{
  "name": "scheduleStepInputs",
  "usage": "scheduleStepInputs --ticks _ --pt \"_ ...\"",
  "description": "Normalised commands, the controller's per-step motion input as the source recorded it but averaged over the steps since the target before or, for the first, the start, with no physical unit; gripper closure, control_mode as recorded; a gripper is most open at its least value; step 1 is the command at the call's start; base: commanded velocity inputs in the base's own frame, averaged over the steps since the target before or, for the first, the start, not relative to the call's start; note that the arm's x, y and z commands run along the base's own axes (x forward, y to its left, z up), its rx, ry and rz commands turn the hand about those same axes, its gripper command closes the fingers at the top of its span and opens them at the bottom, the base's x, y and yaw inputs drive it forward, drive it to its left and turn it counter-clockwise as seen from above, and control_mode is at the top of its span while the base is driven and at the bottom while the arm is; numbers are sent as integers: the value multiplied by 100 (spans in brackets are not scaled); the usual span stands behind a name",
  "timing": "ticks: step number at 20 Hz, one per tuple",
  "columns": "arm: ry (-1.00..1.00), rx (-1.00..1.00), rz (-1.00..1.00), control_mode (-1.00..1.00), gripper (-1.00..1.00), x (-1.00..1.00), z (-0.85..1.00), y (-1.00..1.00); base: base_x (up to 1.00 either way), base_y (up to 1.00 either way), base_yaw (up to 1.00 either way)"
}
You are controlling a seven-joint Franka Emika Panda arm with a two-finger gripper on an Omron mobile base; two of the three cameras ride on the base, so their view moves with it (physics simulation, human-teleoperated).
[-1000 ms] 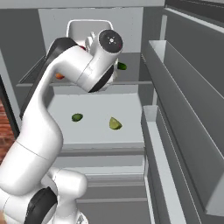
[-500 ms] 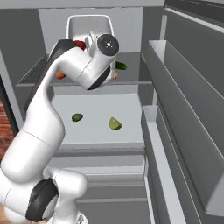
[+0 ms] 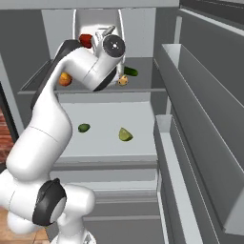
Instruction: Place the tupperware on the top shelf of the fridge. Make space for the tupperware among the existing items by rearranging them on the shelves if needed. Close the fridge door when finished.
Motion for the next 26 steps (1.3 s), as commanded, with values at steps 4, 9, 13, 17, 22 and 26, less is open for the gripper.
scheduleStepInputs --ticks 4,9,13,17,22,26 --pt "1 -3 6 -100 100 17 0 13 0 0 0" --pt "11 -10 11 -100 100 -3 0 10 0 0 0" --pt "21 -18 14 -100 100 -37 0 7 0 0 0" --pt "8 -19 14 -100 100 -75 0 0 0 0 0" --pt "0 -13 10 -100 100 -59 1 0 0 0 0" --pt "-2 -2 2 -100 100 22 15 0 0 0 0"
